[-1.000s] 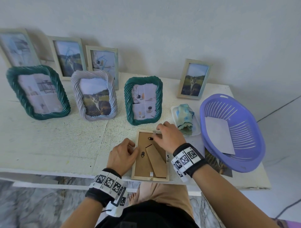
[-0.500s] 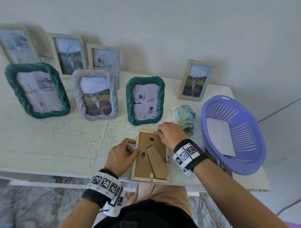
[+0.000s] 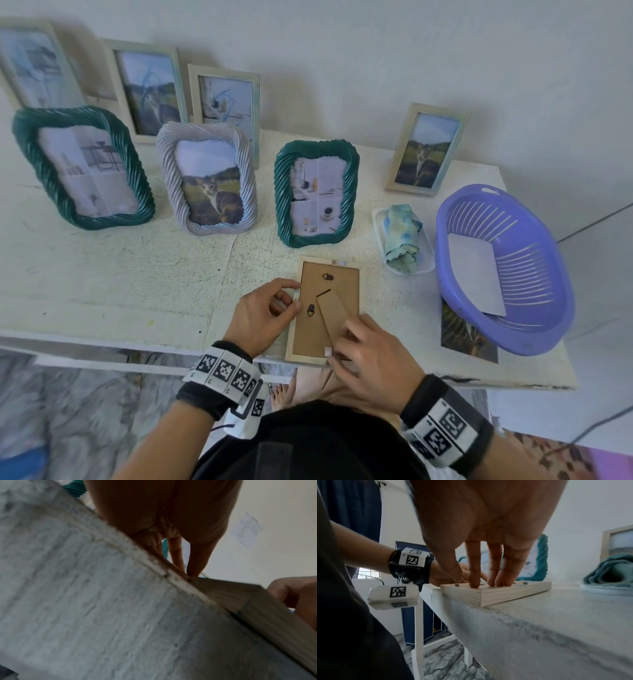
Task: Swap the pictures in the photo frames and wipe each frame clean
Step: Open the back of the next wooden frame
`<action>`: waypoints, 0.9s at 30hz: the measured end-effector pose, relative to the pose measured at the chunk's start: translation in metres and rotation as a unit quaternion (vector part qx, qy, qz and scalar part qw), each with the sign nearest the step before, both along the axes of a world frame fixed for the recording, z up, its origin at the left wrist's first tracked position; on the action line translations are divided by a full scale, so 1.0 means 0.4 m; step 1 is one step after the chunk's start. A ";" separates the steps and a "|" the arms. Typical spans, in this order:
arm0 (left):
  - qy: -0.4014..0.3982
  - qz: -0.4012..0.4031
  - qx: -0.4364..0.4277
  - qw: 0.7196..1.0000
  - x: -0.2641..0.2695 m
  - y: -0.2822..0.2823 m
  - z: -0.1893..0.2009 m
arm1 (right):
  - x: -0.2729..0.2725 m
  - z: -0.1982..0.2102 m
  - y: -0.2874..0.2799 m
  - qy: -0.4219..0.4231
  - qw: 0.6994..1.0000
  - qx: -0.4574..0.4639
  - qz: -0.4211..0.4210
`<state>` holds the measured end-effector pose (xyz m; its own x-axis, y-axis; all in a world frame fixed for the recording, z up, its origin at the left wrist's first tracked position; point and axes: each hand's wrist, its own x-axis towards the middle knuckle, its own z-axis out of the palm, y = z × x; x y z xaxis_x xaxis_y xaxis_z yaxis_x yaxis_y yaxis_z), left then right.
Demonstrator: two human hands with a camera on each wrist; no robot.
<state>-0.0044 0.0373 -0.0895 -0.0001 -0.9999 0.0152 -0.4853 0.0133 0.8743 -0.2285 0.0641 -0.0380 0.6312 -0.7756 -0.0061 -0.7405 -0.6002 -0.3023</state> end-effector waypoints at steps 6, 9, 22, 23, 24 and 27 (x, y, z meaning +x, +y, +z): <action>0.002 -0.005 0.006 1.000 0.002 -0.004 -0.002 | 0.014 -0.024 0.011 0.024 0.999 -0.024 -0.011; 0.002 -0.007 0.005 1.000 0.003 -0.004 -0.003 | 0.028 -0.035 0.009 0.030 0.999 -0.019 -0.037; 0.017 -0.005 0.008 1.000 0.004 -0.004 -0.005 | 0.045 -0.023 0.026 0.061 0.998 -0.006 0.032; 0.021 -0.008 0.007 1.000 0.006 -0.003 -0.006 | 0.043 -0.016 0.018 0.042 0.999 -0.005 0.015; 0.025 -0.011 0.006 1.000 0.008 -0.003 -0.006 | 0.043 -0.010 0.008 0.029 0.999 -0.007 -0.010; 0.043 -0.015 0.005 0.999 0.012 0.001 -0.009 | 0.053 0.001 -0.025 0.066 0.992 -0.028 -0.100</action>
